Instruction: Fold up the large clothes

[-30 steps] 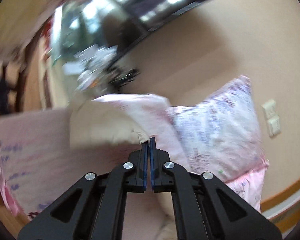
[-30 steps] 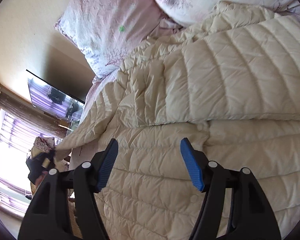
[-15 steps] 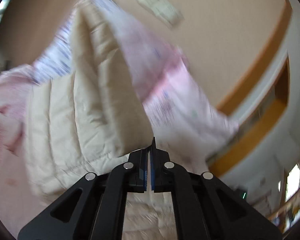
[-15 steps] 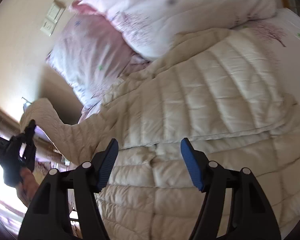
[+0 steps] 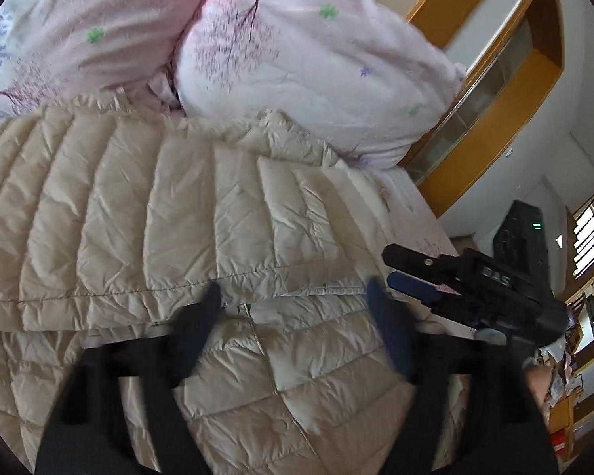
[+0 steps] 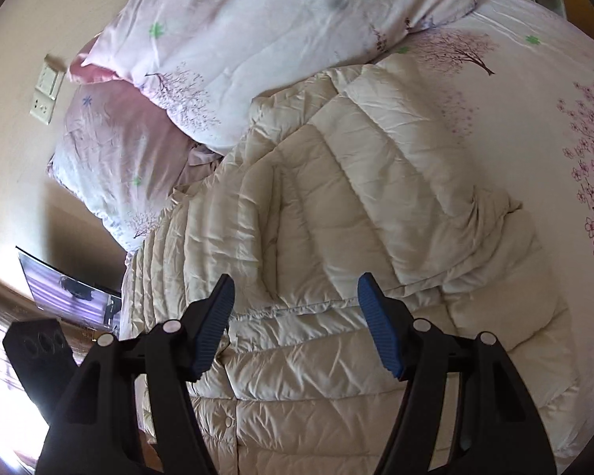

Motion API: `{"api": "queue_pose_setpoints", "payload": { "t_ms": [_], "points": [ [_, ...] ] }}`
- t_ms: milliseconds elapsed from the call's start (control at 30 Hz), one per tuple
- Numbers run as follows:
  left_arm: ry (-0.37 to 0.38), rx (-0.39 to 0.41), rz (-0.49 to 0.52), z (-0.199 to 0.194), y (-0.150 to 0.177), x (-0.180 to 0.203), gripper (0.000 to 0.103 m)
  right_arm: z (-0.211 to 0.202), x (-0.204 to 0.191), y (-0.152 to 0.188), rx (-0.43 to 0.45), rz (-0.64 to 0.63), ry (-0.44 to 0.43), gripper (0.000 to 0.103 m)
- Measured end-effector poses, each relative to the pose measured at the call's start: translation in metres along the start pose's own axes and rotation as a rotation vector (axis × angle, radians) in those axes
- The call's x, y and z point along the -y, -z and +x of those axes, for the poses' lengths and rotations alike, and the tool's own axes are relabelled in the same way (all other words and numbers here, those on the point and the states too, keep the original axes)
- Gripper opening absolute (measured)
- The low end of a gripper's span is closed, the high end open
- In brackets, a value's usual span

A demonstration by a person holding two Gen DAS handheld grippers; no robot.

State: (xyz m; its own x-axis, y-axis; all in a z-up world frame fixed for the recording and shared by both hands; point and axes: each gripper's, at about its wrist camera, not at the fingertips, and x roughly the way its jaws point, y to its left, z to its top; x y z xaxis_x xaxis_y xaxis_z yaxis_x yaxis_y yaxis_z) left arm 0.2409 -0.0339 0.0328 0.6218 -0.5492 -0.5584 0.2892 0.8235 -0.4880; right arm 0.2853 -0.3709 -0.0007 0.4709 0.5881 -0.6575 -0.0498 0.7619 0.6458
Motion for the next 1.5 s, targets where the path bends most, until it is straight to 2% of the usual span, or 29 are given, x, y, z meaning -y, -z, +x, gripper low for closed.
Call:
{"api": "queue_pose_setpoints", "payload": {
  "t_ms": [100, 167, 233, 400, 467, 533, 567, 600, 633, 667, 833, 900, 1000, 1133, 1233, 1300, 1400, 1433, 1500],
  "points": [
    [0.024, 0.034, 0.007, -0.033, 0.002, -0.005, 0.087, 0.0, 0.001, -0.003, -0.022, 0.023, -0.066, 0.065],
    [0.001, 0.065, 0.001, -0.055, 0.003, -0.013, 0.09, 0.003, -0.004, -0.004, -0.044, 0.025, -0.113, 0.065],
    [-0.07, 0.091, 0.006, -0.074, 0.006, -0.028, 0.09, 0.01, -0.011, -0.004, -0.074, 0.012, -0.147, 0.062],
    [-0.304, 0.089, 0.016, -0.114, 0.035, -0.071, 0.09, 0.037, -0.024, -0.007, -0.121, 0.005, -0.112, 0.051],
    [-0.377, 0.075, 0.02, -0.123, 0.046, -0.086, 0.09, 0.048, -0.029, -0.005, -0.128, -0.004, -0.086, 0.05],
    [-0.42, 0.059, 0.004, -0.13, 0.054, -0.099, 0.089, 0.055, -0.031, -0.004, -0.126, -0.014, -0.066, 0.048],
    [-0.429, 0.049, -0.014, -0.13, 0.056, -0.106, 0.089, 0.057, -0.031, -0.002, -0.127, -0.017, -0.062, 0.036],
    [-0.431, 0.043, -0.031, -0.13, 0.056, -0.112, 0.089, 0.061, -0.033, -0.001, -0.132, -0.026, -0.054, 0.017],
    [-0.434, 0.039, -0.039, -0.131, 0.058, -0.115, 0.089, 0.062, -0.038, 0.0, -0.128, -0.045, -0.054, 0.008],
    [-0.441, 0.034, -0.039, -0.13, 0.059, -0.117, 0.089, 0.058, -0.044, 0.002, -0.1, -0.07, -0.052, 0.006],
    [-0.465, 0.021, -0.024, -0.129, 0.066, -0.119, 0.089, 0.008, -0.075, 0.003, 0.122, -0.202, -0.034, 0.005],
    [-0.464, 0.015, -0.028, -0.126, 0.066, -0.12, 0.089, -0.002, -0.075, 0.005, 0.165, -0.212, 0.015, 0.005],
    [-0.463, 0.006, -0.03, -0.122, 0.066, -0.122, 0.089, 0.005, -0.061, 0.008, 0.126, -0.19, 0.086, 0.006],
    [-0.458, -0.001, -0.037, -0.12, 0.066, -0.125, 0.089, 0.033, -0.031, 0.017, 0.005, -0.128, 0.166, 0.006],
    [-0.451, 0.006, -0.058, -0.122, 0.068, -0.127, 0.089, 0.04, -0.024, 0.022, -0.039, -0.118, 0.182, 0.013],
    [-0.445, 0.039, -0.045, -0.127, 0.071, -0.127, 0.089, 0.028, -0.028, 0.022, -0.001, -0.126, 0.197, 0.023],
    [-0.458, 0.092, -0.012, -0.134, 0.076, -0.125, 0.09, -0.005, -0.042, 0.024, 0.148, -0.183, 0.199, 0.029],
    [-0.469, 0.076, -0.012, -0.134, 0.077, -0.126, 0.09, -0.013, -0.048, 0.025, 0.182, -0.218, 0.201, 0.029],
    [-0.48, 0.033, -0.016, -0.131, 0.078, -0.128, 0.09, -0.012, -0.059, 0.027, 0.171, -0.268, 0.173, 0.029]
  ]
}}
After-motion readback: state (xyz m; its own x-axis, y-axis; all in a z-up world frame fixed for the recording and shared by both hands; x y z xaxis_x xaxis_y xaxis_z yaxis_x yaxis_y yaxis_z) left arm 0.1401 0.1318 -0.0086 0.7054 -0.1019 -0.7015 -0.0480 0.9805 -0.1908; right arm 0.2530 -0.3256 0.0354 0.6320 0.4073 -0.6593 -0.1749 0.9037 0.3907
